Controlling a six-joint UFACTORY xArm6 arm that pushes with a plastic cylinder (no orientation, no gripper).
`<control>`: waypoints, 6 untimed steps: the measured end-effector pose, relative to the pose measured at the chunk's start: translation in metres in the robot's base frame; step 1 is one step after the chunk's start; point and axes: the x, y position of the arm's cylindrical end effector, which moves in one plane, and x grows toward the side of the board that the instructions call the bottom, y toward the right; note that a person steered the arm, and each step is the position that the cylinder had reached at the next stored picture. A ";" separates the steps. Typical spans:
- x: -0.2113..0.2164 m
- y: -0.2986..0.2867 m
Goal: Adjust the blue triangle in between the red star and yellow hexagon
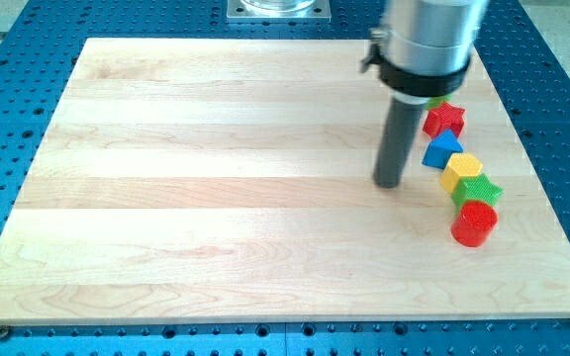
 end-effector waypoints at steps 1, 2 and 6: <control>-0.007 0.022; -0.015 0.028; -0.023 0.027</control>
